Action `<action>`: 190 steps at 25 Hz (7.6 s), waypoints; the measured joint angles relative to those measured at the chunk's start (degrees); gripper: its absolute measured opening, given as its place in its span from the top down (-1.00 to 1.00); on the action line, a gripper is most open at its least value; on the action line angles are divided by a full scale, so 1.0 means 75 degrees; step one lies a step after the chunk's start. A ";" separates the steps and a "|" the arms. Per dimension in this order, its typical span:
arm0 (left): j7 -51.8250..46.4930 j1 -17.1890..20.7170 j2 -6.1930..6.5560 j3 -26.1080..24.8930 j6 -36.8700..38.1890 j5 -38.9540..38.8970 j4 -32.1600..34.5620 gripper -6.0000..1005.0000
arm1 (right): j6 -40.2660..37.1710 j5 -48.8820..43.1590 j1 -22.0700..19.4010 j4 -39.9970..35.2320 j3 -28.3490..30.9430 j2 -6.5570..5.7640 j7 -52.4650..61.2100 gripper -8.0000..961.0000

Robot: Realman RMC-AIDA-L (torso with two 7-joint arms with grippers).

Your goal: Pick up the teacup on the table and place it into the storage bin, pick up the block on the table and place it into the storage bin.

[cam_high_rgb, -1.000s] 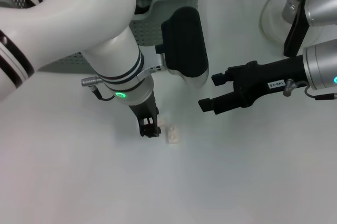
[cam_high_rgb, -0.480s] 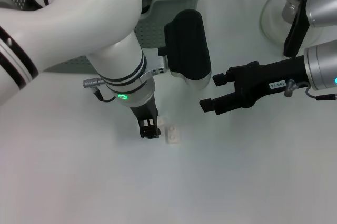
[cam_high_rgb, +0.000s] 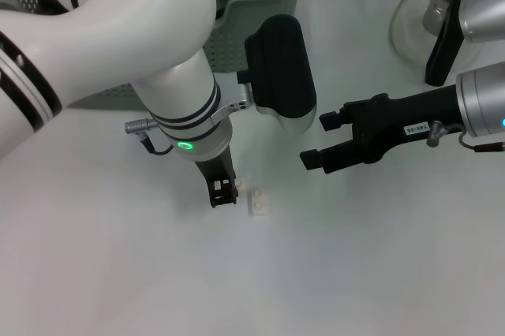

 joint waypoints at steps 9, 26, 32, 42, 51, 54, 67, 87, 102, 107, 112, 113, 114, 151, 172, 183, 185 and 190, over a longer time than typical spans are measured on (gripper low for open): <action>-0.0069 0.0021 0.0009 -0.0108 0.0168 0.0000 0.0253 0.59 | 0.0000 0.0000 -0.0043 0.0042 0.0015 -0.0015 -0.0059 -0.97; 0.0273 0.0418 0.0646 -0.7838 0.3544 -0.2048 0.3701 0.55 | -0.0066 0.0000 -0.0039 0.0078 0.0181 -0.0029 -0.0280 -0.97; 0.0059 -0.0287 0.1676 -0.8851 0.3032 -0.2146 0.2613 0.53 | -0.0084 0.0000 0.0012 0.0078 0.0142 -0.0027 -0.0293 -0.97; 0.0374 -0.0533 0.1917 -0.8444 0.1694 -0.1906 0.1242 0.32 | -0.0192 0.0000 0.0017 0.0078 0.0164 -0.0027 -0.0272 -0.97; 0.1771 -0.0327 0.1690 -0.8251 0.4879 -0.4128 0.1479 -0.56 | -0.0151 0.0000 0.0017 0.0078 0.0200 -0.0068 -0.0285 -0.97; 0.2258 0.0039 0.1421 -0.7431 0.4942 -0.4283 0.1345 -0.72 | -0.0126 0.0000 0.0012 0.0089 0.0210 -0.0086 -0.0297 -0.97; 0.2953 0.0285 0.0028 -0.4109 0.2983 -0.2049 0.0420 -0.89 | -0.0100 0.0000 0.0052 0.0136 0.0291 -0.0093 -0.0275 -0.97; 0.1483 0.0259 0.0017 -0.0959 0.0343 -0.1146 0.0314 -0.88 | -0.0126 0.0000 -0.0023 0.0167 0.0293 -0.0095 -0.0209 -0.97; 0.1113 0.0162 0.0011 -0.0017 -0.0099 -0.0950 0.0137 -0.87 | -0.0094 0.0000 -0.0078 0.0172 0.0305 -0.0104 -0.0261 -0.97; 0.1061 0.0163 0.0001 0.0139 -0.0208 -0.0847 0.0121 -0.67 | -0.0093 0.0000 -0.0077 0.0172 0.0305 -0.0108 -0.0271 -0.97; 0.1049 0.0206 -0.0007 0.0189 -0.0298 -0.0846 0.0161 -0.36 | -0.0094 0.0000 -0.0085 0.0172 0.0313 -0.0119 -0.0251 -0.97; 0.1048 0.0211 -0.0009 0.0205 -0.0310 -0.0844 0.0161 -0.32 | -0.0094 0.0000 -0.0085 0.0172 0.0314 -0.0119 -0.0251 -0.97; 0.1048 0.0209 -0.0010 0.0217 -0.0310 -0.0843 0.0163 -0.28 | -0.0093 0.0000 -0.0086 0.0172 0.0315 -0.0120 -0.0252 -0.97; 0.0515 0.0486 0.0262 -0.7656 0.3372 -0.2857 0.3756 0.19 | -0.0197 0.0001 -0.0143 0.0163 0.0363 -0.0120 -0.0428 -0.97; 0.1011 -0.0285 0.1947 -0.8946 0.1344 -0.3334 -0.0149 -0.28 | -0.0503 0.0000 0.0041 0.0072 0.0400 -0.0187 -0.0564 -0.97; 0.3930 0.0946 0.1540 -0.9169 0.4778 -0.6415 -0.0808 -0.86 | -0.1837 0.0082 0.0004 0.0057 0.1619 -0.0238 -0.1640 -0.97; 0.4302 0.1158 0.1347 -0.8985 0.4781 -0.6410 -0.0987 -0.90 | -0.2099 0.0083 0.0001 0.0070 0.1876 -0.0237 -0.1857 -0.97; 0.5159 0.1487 0.1096 -0.8546 0.4630 -0.6360 -0.1602 -0.89 | -0.2440 0.0094 0.0031 0.0077 0.2235 -0.0203 -0.2134 -0.97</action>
